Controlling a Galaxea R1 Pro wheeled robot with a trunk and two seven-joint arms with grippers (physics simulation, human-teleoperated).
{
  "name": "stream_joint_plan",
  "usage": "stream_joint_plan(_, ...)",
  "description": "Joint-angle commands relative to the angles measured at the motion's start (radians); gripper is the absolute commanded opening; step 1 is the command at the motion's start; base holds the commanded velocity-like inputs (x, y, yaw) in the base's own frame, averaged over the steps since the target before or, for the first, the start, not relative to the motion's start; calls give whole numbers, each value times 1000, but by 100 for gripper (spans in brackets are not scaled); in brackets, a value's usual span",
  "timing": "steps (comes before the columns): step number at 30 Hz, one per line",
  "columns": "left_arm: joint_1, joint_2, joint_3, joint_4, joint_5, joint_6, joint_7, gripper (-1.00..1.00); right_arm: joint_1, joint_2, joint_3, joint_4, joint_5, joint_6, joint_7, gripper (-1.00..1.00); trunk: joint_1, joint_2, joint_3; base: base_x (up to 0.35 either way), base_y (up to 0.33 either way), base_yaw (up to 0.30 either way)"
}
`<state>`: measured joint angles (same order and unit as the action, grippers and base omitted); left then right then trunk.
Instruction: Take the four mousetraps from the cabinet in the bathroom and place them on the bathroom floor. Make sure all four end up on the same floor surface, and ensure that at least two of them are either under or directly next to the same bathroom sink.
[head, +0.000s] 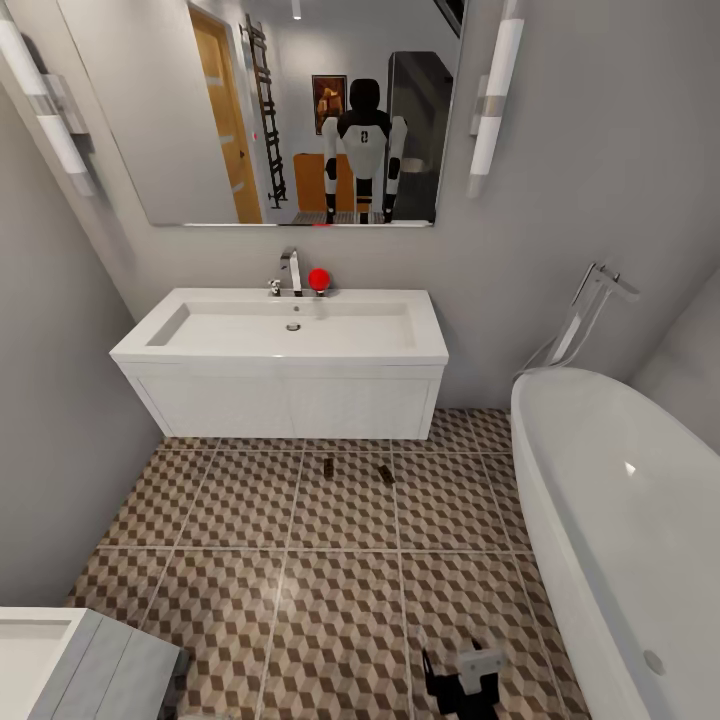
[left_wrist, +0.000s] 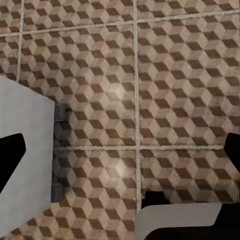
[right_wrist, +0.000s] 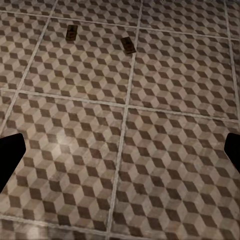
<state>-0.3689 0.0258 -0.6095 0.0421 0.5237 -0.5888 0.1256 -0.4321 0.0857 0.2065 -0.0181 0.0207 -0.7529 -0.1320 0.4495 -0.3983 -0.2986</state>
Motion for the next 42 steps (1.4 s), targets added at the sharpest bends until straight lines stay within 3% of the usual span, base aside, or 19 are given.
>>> stream_joint_plan(1, -1, 0, -7, -13, 11, 26, 5, 100, 1, 0, 8, 1, 2, -7, -10, 100, 1, -2, -2, 0, 0, 0)
stream_joint_plan(2, -1, 5, -5, -55, 26, 95, 5, 100, 4, 0, 8, 1, 2, -18, -12, 100, 1, -2, -2, 0, 0, 0)
stream_joint_plan(11, -1, 62, 6, -361, 52, 458, 31, 100, 9, -1, 8, 1, 1, -39, -59, 100, 1, -2, -2, 0, 0, 0)
stream_joint_plan(14, -1, 74, 18, -429, 53, 511, 92, 100, 10, 0, 8, 1, 0, -40, -75, 100, 1, -2, -2, 0, 0, 0)
stream_joint_plan(18, -1, 80, 20, -465, 53, 533, 138, 100, 10, -1, 8, 1, 1, -41, -82, 100, 1, -2, -2, 0, 0, 0)
stream_joint_plan(27, -1, 82, 17, -458, 53, 500, 156, 100, 10, -1, 8, 0, 0, -39, -85, 100, 1, -2, -2, 0, 0, 0)
stream_joint_plan(42, -2, 43, 16, -247, 53, 366, 156, 100, 10, 0, 8, 0, 0, -37, -86, 100, 1, -2, -2, 0, 0, 0)
